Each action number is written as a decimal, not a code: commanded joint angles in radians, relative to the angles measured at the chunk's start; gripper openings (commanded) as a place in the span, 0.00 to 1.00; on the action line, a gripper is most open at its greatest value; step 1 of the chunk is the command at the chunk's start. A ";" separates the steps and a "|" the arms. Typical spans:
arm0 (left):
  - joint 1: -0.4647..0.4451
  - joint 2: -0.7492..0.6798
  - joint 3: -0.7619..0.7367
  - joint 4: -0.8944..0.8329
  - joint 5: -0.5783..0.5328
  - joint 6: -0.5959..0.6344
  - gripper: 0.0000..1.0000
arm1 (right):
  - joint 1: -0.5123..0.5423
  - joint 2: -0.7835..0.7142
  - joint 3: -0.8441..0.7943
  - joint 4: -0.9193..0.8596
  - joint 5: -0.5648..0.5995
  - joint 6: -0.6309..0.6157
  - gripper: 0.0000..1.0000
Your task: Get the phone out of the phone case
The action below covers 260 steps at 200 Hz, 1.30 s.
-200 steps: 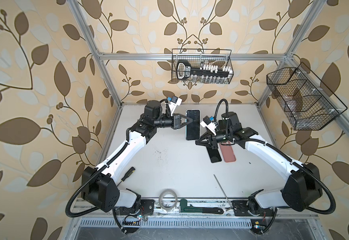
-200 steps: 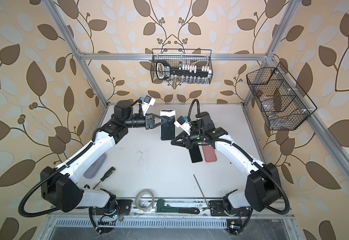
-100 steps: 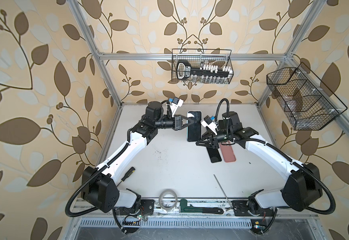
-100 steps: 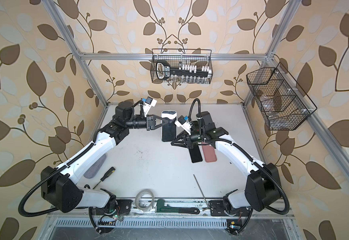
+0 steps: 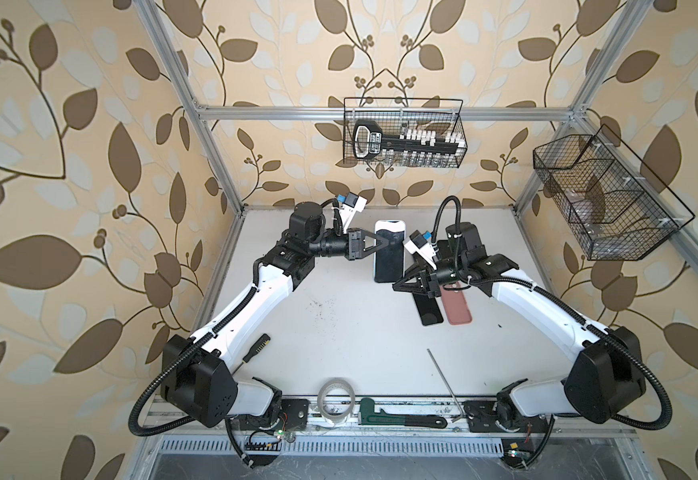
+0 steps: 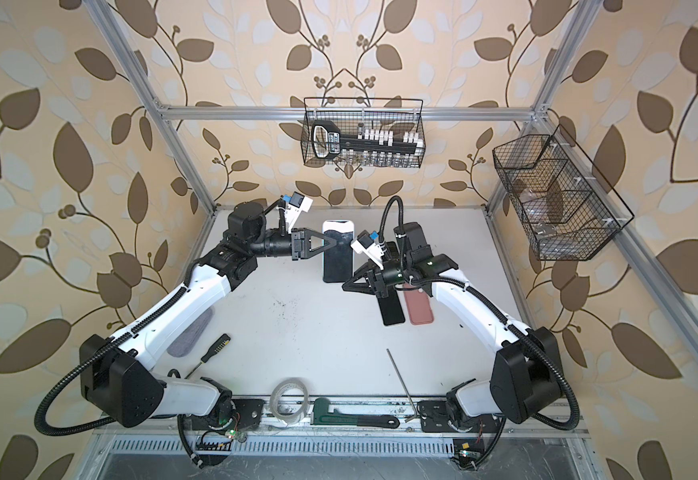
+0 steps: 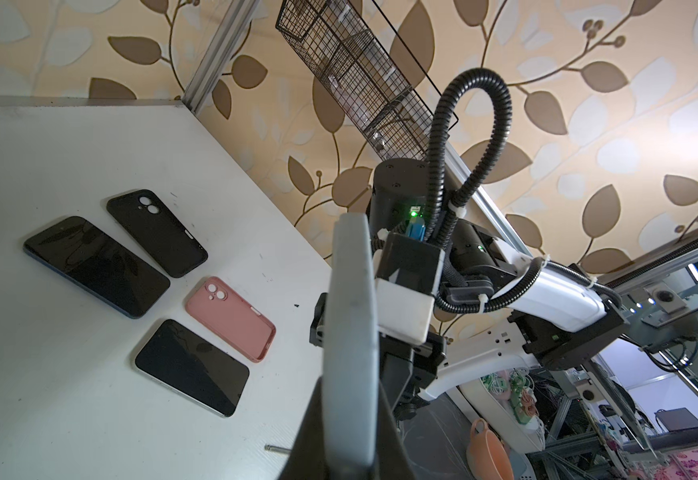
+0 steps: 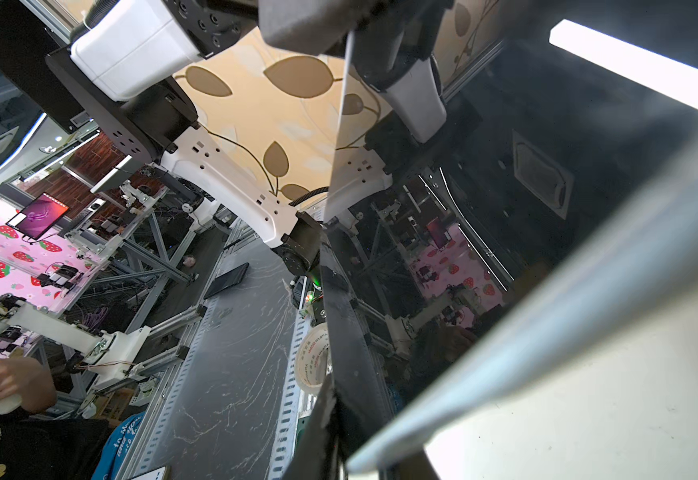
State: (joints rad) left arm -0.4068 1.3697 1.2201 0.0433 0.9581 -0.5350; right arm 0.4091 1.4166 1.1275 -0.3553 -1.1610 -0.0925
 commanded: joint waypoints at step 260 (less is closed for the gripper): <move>-0.017 -0.103 -0.058 0.136 -0.161 -0.351 0.00 | -0.081 -0.072 -0.094 0.074 -0.119 -0.070 0.33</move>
State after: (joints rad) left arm -0.4137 1.2911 1.0737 0.1558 0.7326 -0.9878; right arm 0.3313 1.3586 0.9920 -0.1692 -1.2186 -0.0689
